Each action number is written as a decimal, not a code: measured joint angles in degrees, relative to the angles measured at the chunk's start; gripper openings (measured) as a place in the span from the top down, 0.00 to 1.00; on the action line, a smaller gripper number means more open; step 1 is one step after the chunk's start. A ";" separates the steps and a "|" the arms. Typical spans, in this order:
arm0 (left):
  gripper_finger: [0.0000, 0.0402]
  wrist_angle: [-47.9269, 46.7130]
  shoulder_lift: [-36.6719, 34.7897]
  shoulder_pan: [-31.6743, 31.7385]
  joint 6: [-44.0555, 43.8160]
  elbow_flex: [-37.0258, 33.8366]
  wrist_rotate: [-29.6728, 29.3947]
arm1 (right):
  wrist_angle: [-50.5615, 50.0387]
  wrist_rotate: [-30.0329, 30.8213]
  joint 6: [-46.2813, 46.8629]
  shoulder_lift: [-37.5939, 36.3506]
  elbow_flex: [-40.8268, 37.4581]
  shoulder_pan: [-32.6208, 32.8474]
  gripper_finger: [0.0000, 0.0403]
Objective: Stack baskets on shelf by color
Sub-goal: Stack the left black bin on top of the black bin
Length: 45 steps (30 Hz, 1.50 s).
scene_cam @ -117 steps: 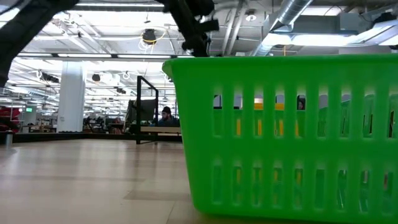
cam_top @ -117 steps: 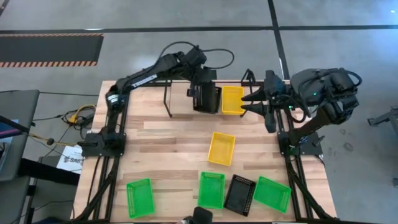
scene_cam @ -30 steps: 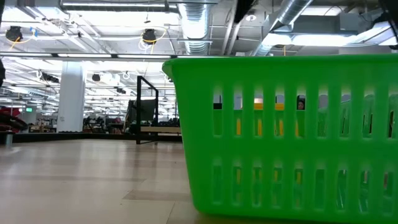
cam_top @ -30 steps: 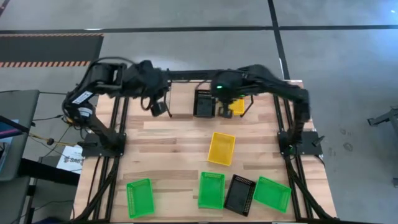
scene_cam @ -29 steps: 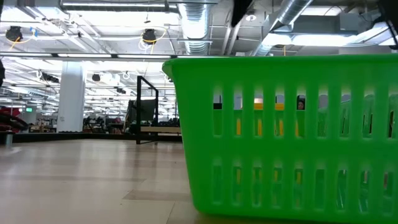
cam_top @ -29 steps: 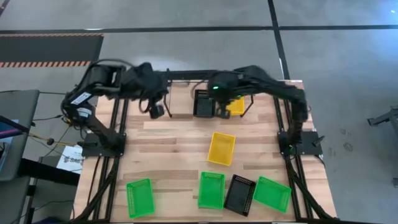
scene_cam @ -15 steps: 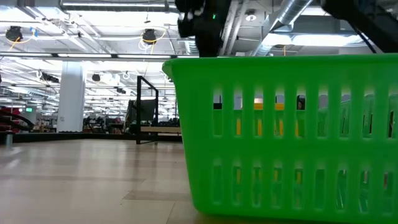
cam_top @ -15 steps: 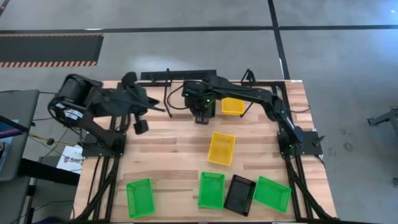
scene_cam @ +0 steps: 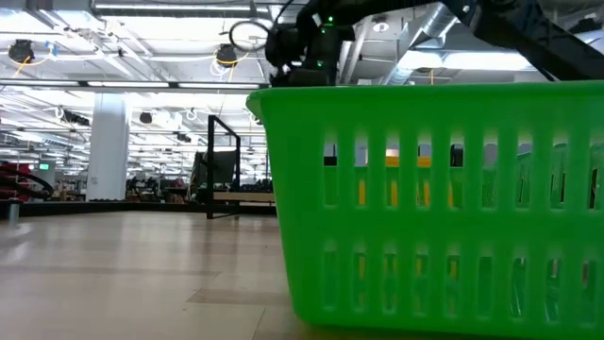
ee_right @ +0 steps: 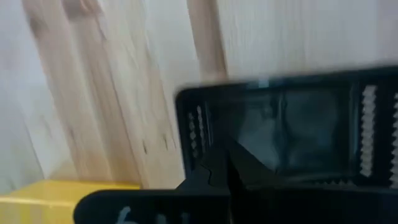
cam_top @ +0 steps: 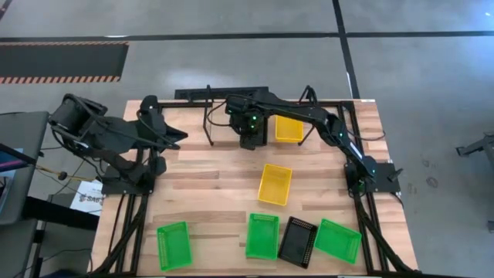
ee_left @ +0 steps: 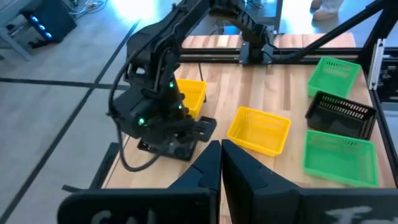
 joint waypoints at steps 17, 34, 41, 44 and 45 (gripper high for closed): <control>1.00 0.00 0.00 -0.02 1.49 0.00 -0.02 | 1.19 -2.42 -1.48 0.06 0.04 -5.01 1.00; 1.00 0.00 0.02 -0.02 1.19 0.00 -0.04 | 1.76 -8.01 -5.81 0.02 0.04 -7.69 1.00; 1.00 0.00 0.02 -0.02 1.16 0.00 -0.04 | 1.71 -0.33 -5.30 0.02 0.04 -7.92 1.00; 1.00 0.00 0.02 -0.02 1.14 0.00 -0.04 | 1.50 -0.44 -4.91 0.02 0.04 -8.67 1.00; 1.00 0.00 0.02 -0.02 1.14 0.00 -0.04 | 1.47 -0.46 -4.91 0.02 -0.09 -9.03 1.00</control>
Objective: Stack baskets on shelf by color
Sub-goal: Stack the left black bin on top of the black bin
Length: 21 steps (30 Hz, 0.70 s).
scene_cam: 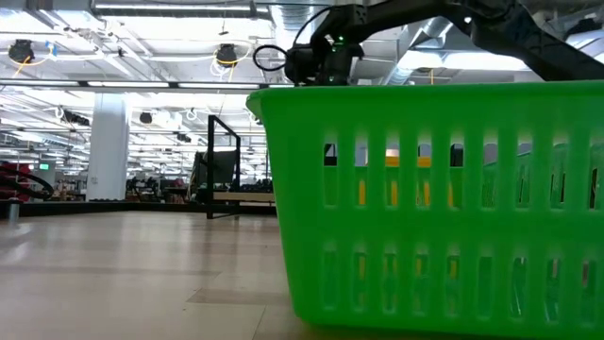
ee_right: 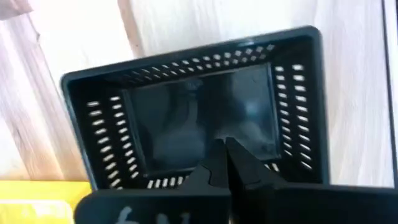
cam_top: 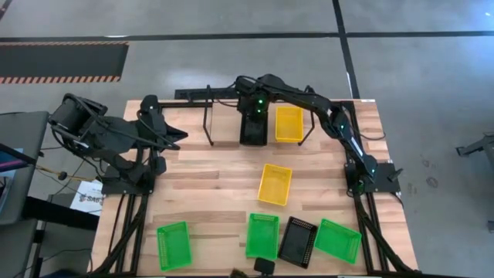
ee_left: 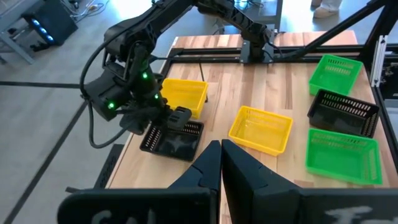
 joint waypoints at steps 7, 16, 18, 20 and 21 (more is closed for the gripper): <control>1.00 0.00 0.00 0.00 -0.28 0.00 0.01 | 0.81 -1.49 0.93 -0.05 -4.85 -2.20 1.00; 1.00 0.02 0.00 0.00 -0.31 0.00 0.02 | 4.47 -2.45 -0.82 -0.04 -7.60 -1.60 1.00; 1.00 0.02 0.01 0.00 -0.56 0.00 0.01 | 4.54 -2.45 -0.94 -0.04 -7.60 -2.12 1.00; 1.00 0.02 0.01 0.00 -0.57 0.00 0.02 | 4.47 -2.45 -0.94 -0.04 -7.60 -2.77 1.00; 1.00 0.02 0.00 0.00 -0.59 0.00 0.02 | 4.27 -2.45 -0.94 -0.04 -7.60 -3.17 1.00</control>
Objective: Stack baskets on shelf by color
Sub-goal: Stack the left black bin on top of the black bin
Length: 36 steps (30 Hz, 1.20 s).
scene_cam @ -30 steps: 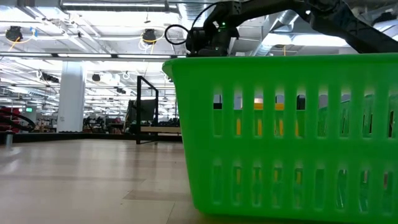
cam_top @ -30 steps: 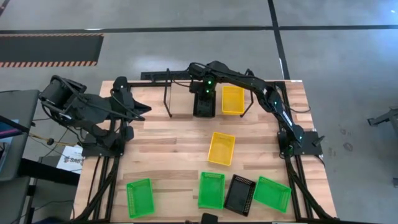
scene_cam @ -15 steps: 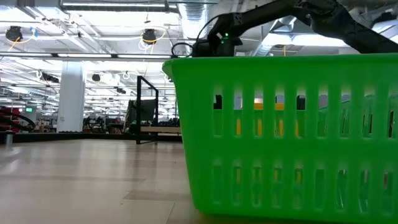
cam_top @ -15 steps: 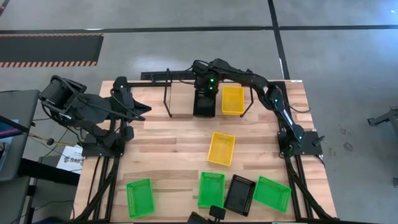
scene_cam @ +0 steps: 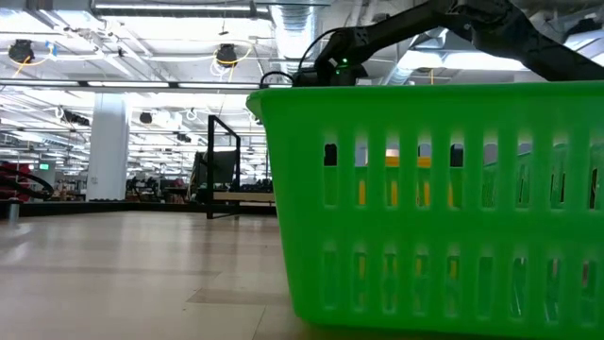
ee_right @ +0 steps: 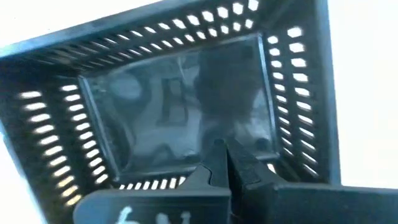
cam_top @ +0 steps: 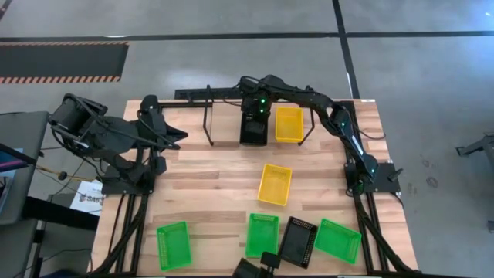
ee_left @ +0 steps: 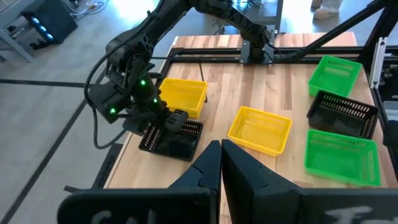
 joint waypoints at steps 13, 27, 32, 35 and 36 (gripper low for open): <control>1.00 -0.02 0.00 0.00 -0.07 0.00 0.02 | -0.34 0.18 -1.70 0.00 0.00 -3.64 1.00; 1.00 -0.01 0.02 0.00 -0.09 0.00 0.02 | -0.34 0.20 -2.96 0.00 0.00 -6.15 1.00; 1.00 -0.01 0.02 0.00 -0.09 0.00 0.39 | -0.55 -0.49 -3.00 -0.78 0.02 -5.69 1.00; 1.00 -0.02 0.02 0.00 -0.05 0.02 0.42 | 0.32 -1.16 -3.02 -4.31 0.02 -3.78 1.00; 1.00 -0.02 0.02 0.02 -0.04 0.02 0.42 | 0.81 -1.34 -3.00 -5.92 0.08 -2.88 1.00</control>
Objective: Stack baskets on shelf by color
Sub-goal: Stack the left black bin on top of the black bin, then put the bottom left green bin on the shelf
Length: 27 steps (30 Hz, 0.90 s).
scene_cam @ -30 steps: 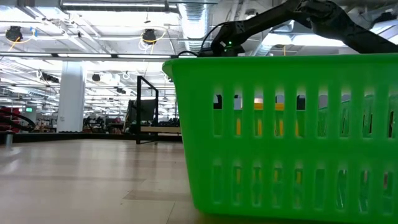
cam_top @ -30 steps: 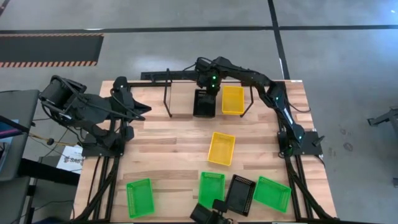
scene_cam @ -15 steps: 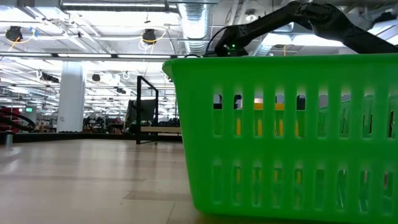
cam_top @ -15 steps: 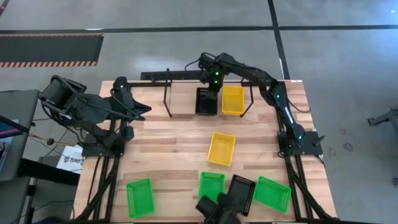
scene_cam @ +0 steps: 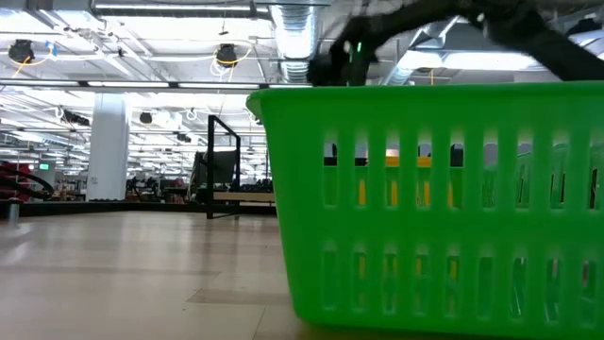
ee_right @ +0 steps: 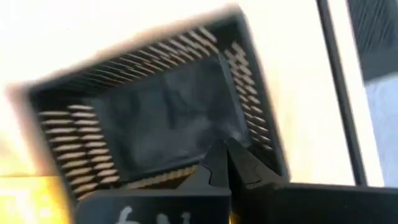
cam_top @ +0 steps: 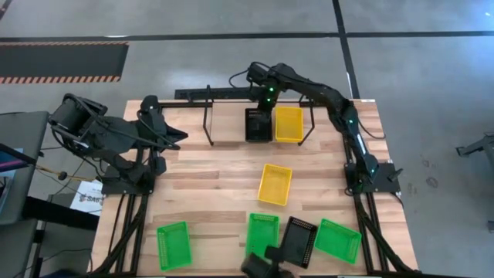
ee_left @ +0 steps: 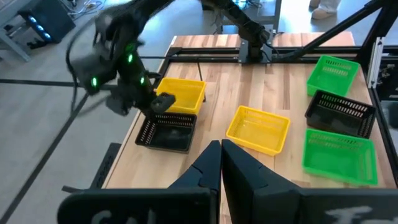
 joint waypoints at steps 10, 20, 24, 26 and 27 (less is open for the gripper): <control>1.00 0.04 0.92 1.59 -3.45 -5.49 6.16 | 5.09 -0.64 2.29 -24.95 0.12 12.94 1.00; 1.00 -0.08 0.61 2.99 -18.16 -31.65 16.26 | 10.22 -0.60 5.78 -46.79 0.11 25.41 0.99; 1.00 -0.09 -1.15 2.25 -24.92 -42.79 22.13 | 10.00 -0.48 7.71 -50.95 0.10 28.18 0.99; 1.00 0.80 -2.92 1.70 -27.85 -48.07 23.90 | 8.78 -0.48 8.46 -52.11 0.10 29.06 0.98; 1.00 2.09 -4.01 1.29 -28.80 -50.65 24.67 | 8.41 -0.48 8.85 -52.36 0.10 29.36 0.98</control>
